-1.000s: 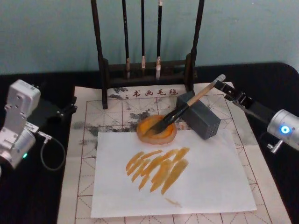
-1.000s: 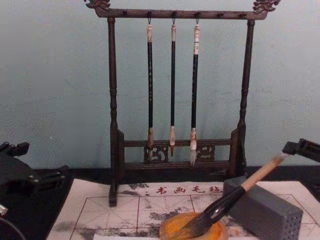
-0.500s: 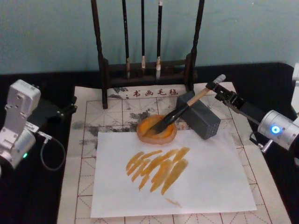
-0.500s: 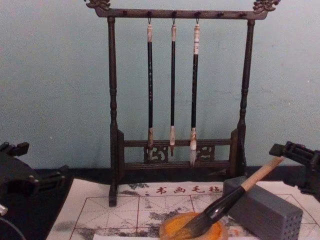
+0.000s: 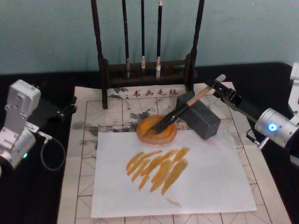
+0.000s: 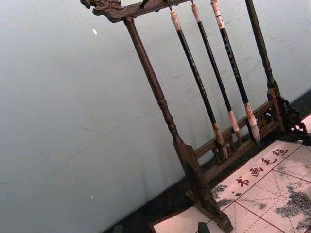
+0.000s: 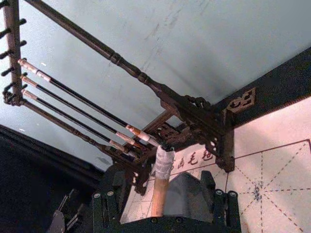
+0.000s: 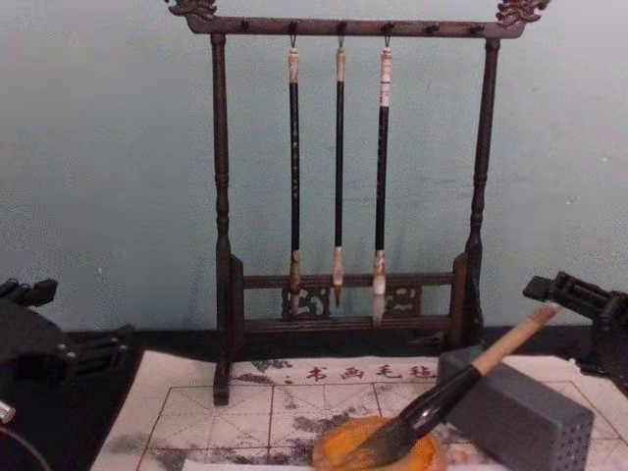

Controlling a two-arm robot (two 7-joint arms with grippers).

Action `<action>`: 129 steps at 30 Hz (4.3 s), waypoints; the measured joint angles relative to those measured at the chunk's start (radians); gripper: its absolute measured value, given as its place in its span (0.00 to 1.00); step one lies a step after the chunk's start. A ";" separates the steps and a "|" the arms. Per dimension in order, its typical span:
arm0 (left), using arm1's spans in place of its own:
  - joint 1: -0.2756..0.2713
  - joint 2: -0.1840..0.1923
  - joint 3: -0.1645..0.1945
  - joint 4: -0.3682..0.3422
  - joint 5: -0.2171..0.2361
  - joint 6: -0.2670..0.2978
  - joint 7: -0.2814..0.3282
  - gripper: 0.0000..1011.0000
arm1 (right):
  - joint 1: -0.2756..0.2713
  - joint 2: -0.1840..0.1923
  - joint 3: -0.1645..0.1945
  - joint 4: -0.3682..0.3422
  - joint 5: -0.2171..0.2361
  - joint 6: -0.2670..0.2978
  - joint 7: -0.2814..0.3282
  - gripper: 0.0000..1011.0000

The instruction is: Pick up the brush from the inkstone, write on the paper, then place the brush back to its original position.

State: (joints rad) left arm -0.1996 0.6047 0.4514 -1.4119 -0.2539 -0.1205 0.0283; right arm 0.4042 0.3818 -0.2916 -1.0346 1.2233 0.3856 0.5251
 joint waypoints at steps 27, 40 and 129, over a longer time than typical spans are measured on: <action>0.000 0.000 0.000 0.000 0.000 0.000 0.000 0.99 | 0.057 0.003 -0.060 0.088 0.066 -0.017 0.029 0.99; 0.000 0.000 0.000 0.000 0.000 0.000 0.000 0.99 | 0.060 0.004 -0.062 0.091 0.071 -0.016 0.033 0.99; 0.000 0.000 0.000 0.000 0.000 0.000 0.000 0.99 | 0.052 0.023 -0.057 0.059 0.150 0.029 0.037 0.19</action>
State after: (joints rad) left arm -0.1995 0.6047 0.4514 -1.4120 -0.2539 -0.1205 0.0283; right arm 0.4559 0.4050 -0.3486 -0.9752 1.3730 0.4151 0.5626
